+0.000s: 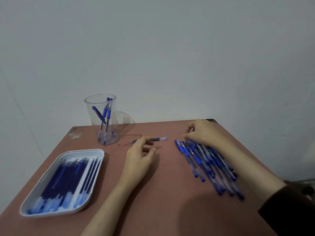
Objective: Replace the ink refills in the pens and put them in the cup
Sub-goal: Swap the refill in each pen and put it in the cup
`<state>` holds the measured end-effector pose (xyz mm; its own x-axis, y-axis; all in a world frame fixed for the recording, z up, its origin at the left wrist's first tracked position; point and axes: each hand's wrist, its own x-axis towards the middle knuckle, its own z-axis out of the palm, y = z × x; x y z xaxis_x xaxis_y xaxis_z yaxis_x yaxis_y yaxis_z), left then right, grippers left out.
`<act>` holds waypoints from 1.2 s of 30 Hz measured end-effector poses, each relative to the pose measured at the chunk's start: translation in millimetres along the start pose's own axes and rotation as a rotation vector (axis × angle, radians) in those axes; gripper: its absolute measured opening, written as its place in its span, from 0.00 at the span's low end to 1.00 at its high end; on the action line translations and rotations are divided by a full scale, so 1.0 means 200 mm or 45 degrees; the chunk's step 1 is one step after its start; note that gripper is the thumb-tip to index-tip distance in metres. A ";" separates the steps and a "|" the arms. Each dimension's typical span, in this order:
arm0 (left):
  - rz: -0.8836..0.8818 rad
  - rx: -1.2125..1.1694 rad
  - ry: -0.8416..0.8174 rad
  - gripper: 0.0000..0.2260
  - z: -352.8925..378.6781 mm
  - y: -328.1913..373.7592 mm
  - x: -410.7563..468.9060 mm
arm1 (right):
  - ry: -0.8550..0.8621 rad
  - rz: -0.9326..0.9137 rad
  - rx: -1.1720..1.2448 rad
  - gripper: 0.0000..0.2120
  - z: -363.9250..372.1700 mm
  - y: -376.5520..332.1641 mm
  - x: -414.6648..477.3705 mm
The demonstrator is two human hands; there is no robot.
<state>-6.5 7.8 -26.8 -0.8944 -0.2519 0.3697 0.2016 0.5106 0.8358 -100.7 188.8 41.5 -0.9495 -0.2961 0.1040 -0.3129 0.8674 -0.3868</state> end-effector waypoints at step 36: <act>-0.140 -0.086 0.004 0.12 -0.02 -0.03 -0.02 | -0.140 0.162 -0.592 0.13 0.06 0.00 0.03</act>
<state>-2.6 3.3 -31.9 -0.9114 -0.3060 0.2752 0.1286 0.4234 0.8968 -105.6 182.8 31.2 -0.9805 -0.1951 -0.0242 -0.1962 0.9786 0.0624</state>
